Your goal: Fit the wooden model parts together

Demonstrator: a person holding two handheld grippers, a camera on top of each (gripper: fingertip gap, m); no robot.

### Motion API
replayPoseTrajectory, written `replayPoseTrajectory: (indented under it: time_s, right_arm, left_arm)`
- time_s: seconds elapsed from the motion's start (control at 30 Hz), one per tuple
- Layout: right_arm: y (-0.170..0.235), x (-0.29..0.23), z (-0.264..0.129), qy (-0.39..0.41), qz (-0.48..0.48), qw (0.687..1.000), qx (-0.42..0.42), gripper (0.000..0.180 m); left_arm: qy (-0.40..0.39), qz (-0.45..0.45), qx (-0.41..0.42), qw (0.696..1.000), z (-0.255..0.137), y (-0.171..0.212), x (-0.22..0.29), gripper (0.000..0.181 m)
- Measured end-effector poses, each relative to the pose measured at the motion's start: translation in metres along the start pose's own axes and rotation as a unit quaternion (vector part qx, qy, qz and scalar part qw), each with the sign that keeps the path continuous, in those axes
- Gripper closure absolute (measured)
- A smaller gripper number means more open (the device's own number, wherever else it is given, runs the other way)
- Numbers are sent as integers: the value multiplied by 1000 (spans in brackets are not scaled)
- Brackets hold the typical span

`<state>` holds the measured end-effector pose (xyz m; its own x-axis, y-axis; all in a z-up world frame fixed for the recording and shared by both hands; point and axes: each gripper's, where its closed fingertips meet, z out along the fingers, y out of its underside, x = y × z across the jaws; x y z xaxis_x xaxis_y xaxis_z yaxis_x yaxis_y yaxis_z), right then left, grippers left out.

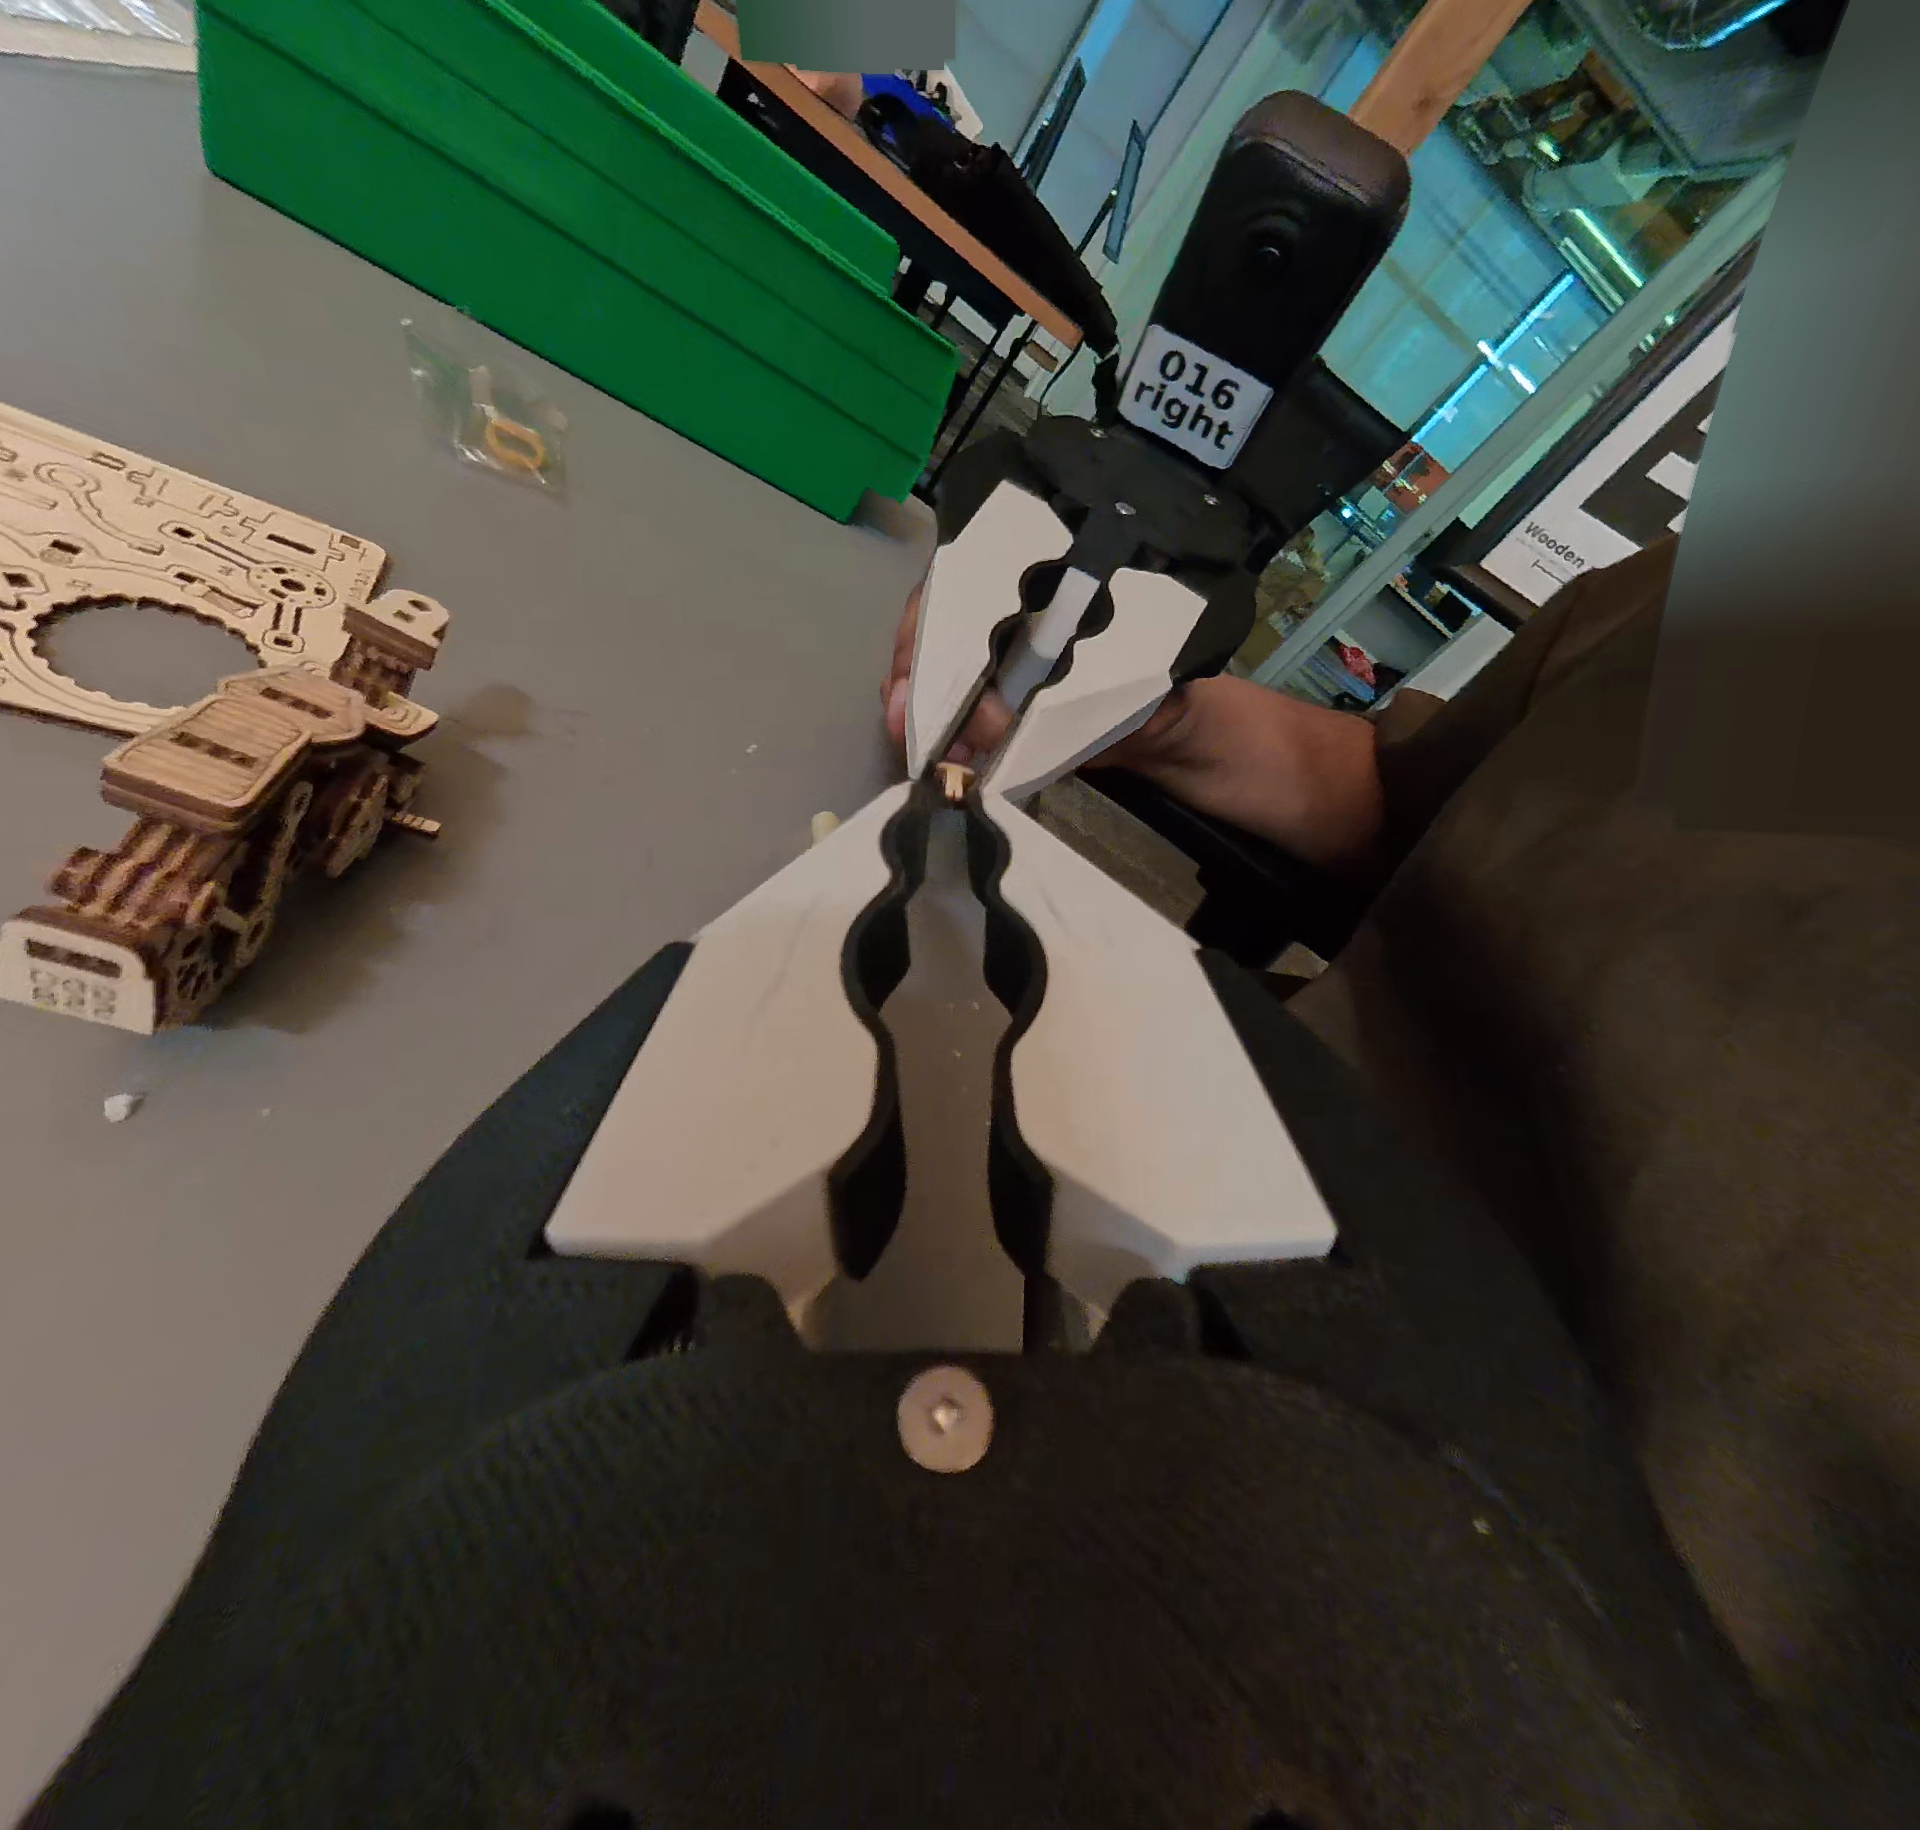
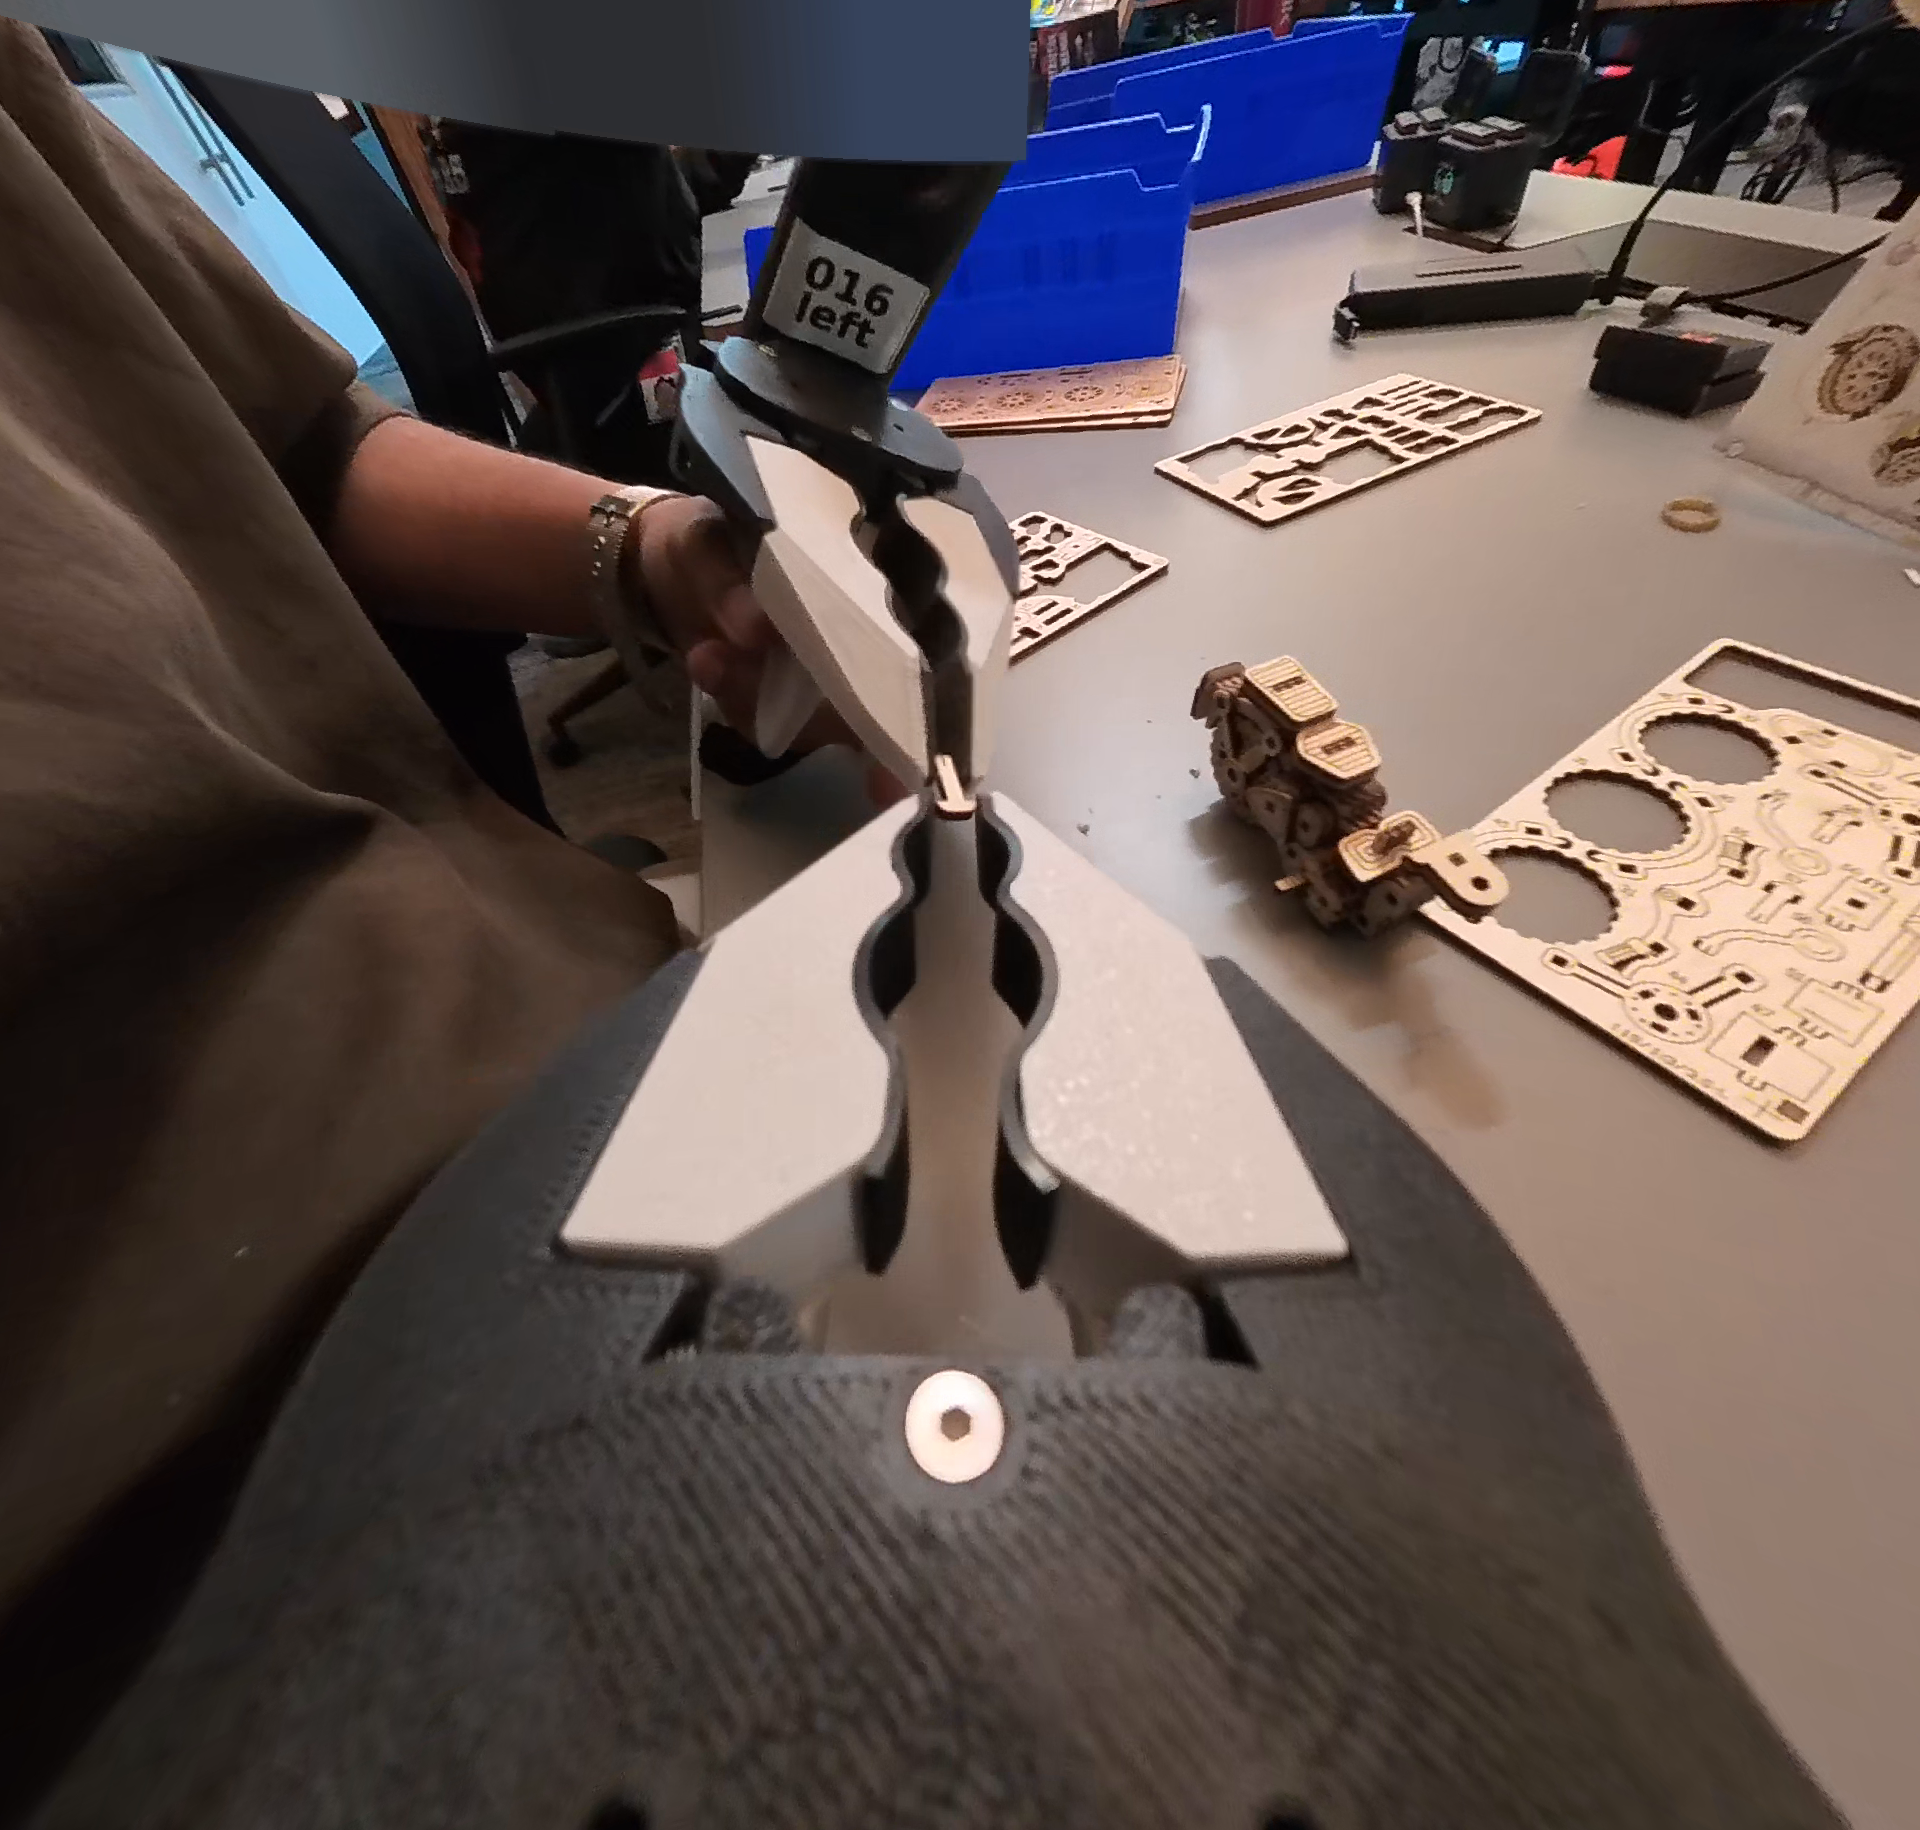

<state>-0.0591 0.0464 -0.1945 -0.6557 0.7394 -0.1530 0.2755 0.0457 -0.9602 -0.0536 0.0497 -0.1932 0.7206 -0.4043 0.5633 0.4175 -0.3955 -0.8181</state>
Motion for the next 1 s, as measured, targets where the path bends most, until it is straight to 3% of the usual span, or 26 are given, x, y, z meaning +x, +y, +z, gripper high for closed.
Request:
replayPoseTrajectory:
  time_s: [0.13, 0.33, 0.53, 0.7, 1.0]
  right_arm:
    - [2, 14, -9, 29, -4, 1000, -7, 174]
    - [35, 76, -59, 168, -52, 978, -114, 174]
    - [68, 111, -99, 236, -27, 952, -191, 174]
    - [89, 118, -110, 235, 2, 943, -234, 174]
    - [92, 125, -117, 246, 20, 944, -219, 168]
  left_arm:
    - [-12, -11, 5, 1000, -2, -2, -6, 163]
    - [-9, -21, 7, 1000, -3, -3, -7, 164]
    - [-4, -19, 0, 1000, -2, 0, -5, 164]
    - [-1, -20, 0, 1000, -1, 0, -4, 165]
    - [2, -29, 8, 1000, -2, -3, -5, 166]
